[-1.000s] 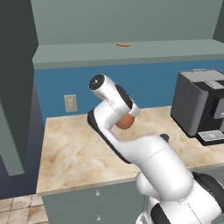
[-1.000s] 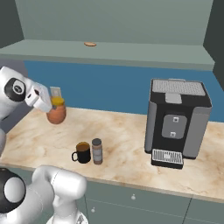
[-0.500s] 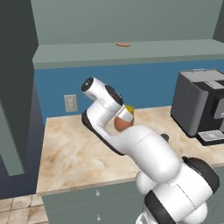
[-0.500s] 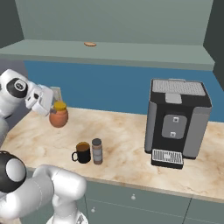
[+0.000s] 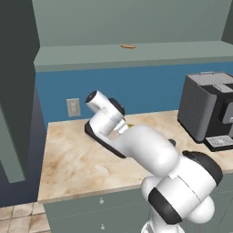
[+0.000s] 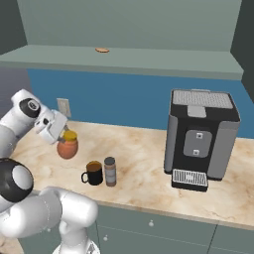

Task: Pick the cinnamon and honey bottle from the cabinet and place them next to the mug.

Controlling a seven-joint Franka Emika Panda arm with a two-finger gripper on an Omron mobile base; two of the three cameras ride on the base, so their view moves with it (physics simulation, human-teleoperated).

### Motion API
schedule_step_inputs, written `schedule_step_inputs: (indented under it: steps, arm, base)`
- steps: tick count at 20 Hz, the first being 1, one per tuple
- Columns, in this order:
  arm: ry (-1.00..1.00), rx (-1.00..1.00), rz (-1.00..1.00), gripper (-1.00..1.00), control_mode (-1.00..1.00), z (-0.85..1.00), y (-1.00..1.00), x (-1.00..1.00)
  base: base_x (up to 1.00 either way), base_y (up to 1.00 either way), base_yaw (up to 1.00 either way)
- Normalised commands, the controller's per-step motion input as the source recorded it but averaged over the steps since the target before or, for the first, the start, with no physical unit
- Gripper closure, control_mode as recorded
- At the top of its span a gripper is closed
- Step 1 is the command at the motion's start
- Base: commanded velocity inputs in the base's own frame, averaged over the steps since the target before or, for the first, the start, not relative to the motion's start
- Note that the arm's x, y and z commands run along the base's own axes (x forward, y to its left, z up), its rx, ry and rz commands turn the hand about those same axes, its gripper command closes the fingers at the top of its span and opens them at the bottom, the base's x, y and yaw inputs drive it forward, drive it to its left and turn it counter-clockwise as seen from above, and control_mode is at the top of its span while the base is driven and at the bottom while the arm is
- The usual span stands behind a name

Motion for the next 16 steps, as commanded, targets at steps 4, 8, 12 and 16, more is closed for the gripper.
schedule_step_inputs:
  steps: [4, 8, 12, 16]
  arm:
    - [0.07, 0.01, -0.07, 1.0, -1.0, -0.57, 0.0, 0.0]
    - [0.0, 0.0, -0.03, 1.0, -1.0, -0.34, 0.0, -0.07]
    - [-0.06, 0.0, 0.0, 1.0, -1.0, -0.12, 0.01, -0.29]
    - [-0.04, 0.0, 0.0, 1.0, -1.0, -0.19, 0.02, -0.32]
  base:
    - [0.0, 0.0, 0.0]
    - [0.0, 0.0, 0.0]
    - [0.0, 0.0, 0.0]
    - [0.0, 0.0, 0.0]
